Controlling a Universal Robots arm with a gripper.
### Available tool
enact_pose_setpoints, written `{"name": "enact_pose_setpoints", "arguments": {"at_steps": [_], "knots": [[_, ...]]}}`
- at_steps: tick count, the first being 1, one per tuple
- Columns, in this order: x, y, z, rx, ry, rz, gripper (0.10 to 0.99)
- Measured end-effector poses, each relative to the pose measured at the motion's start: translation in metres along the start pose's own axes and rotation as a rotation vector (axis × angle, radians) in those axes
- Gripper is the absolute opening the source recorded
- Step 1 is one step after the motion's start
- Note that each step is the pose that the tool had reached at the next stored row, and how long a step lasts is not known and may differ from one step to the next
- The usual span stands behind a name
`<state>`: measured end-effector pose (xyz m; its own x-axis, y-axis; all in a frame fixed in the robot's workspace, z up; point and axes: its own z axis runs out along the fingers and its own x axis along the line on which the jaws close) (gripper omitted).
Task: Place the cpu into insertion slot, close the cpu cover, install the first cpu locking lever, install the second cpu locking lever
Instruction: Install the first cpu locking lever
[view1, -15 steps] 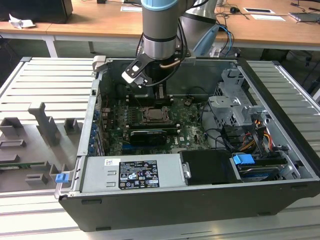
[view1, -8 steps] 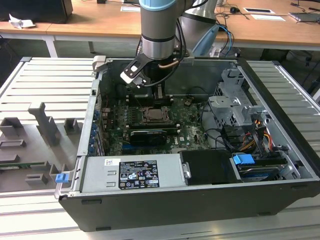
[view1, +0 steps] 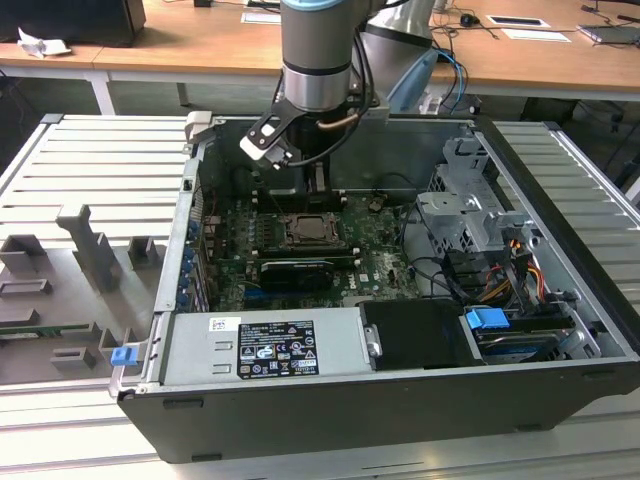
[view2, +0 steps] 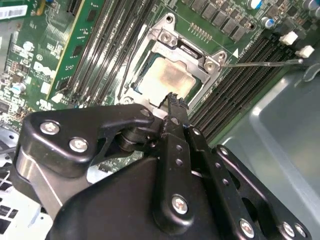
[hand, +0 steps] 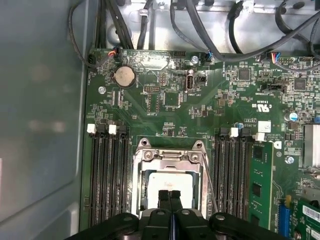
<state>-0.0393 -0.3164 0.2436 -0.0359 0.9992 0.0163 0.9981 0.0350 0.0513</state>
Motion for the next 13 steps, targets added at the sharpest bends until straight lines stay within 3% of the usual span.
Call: {"name": "enact_pose_setpoints", "arguments": {"at_steps": [7, 9, 13], "knots": [[0.0004, 0.0013, -0.0238, 0.0, -0.0007, 0.0, 0.106], [0.0005, 0.0017, -0.0336, 0.0, -0.0007, 0.0, 0.106], [0.0007, 0.002, -0.0377, 0.0, 0.0, -0.011, 0.106]]}}
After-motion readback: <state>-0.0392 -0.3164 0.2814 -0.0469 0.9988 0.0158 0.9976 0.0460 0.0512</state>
